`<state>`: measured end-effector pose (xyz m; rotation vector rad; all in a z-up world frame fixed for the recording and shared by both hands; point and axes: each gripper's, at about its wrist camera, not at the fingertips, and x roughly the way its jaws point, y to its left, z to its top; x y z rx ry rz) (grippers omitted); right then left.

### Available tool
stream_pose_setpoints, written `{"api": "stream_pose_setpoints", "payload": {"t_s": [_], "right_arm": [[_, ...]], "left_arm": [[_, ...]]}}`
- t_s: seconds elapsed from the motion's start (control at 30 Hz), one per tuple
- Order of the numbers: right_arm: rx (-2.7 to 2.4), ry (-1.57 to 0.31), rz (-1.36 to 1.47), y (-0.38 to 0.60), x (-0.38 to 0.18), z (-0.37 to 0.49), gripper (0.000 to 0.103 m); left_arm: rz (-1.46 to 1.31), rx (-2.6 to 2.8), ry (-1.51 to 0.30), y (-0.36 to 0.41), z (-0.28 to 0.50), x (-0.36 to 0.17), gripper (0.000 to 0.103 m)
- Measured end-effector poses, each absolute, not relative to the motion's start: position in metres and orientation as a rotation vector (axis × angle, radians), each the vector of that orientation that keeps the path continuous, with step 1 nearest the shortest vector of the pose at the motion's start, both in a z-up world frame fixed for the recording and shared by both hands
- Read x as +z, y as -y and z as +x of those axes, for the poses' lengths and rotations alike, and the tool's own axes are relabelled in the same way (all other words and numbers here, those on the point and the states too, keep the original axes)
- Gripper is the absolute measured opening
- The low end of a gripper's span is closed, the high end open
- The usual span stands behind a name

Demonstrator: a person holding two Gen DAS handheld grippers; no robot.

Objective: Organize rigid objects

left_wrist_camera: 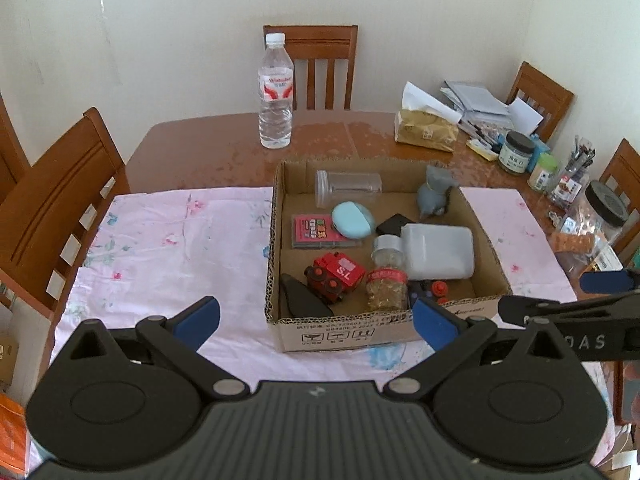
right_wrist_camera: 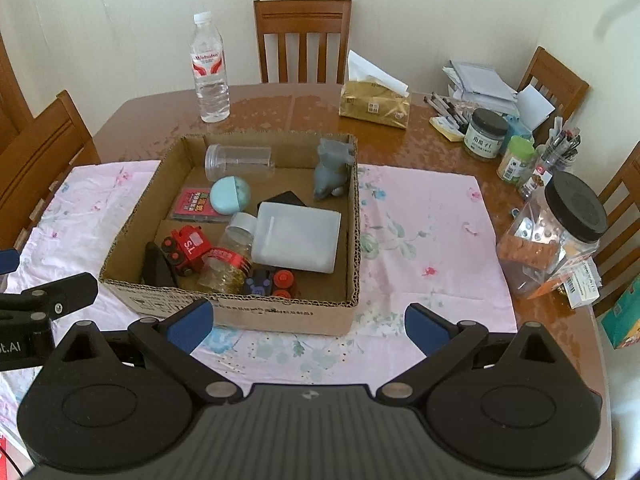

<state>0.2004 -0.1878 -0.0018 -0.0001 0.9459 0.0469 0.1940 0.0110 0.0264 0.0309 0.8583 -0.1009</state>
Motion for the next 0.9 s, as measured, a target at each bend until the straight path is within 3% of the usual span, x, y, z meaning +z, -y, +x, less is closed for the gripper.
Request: {"api": "stream_pose_setpoints", "payload": {"t_s": [0.9], "right_arm": [[0.026, -0.927, 0.036, 0.196, 0.006, 0.192, 0.103]], "left_arm": [[0.077, -0.073, -0.864, 0.002, 0.189, 0.036, 0.102]]}}
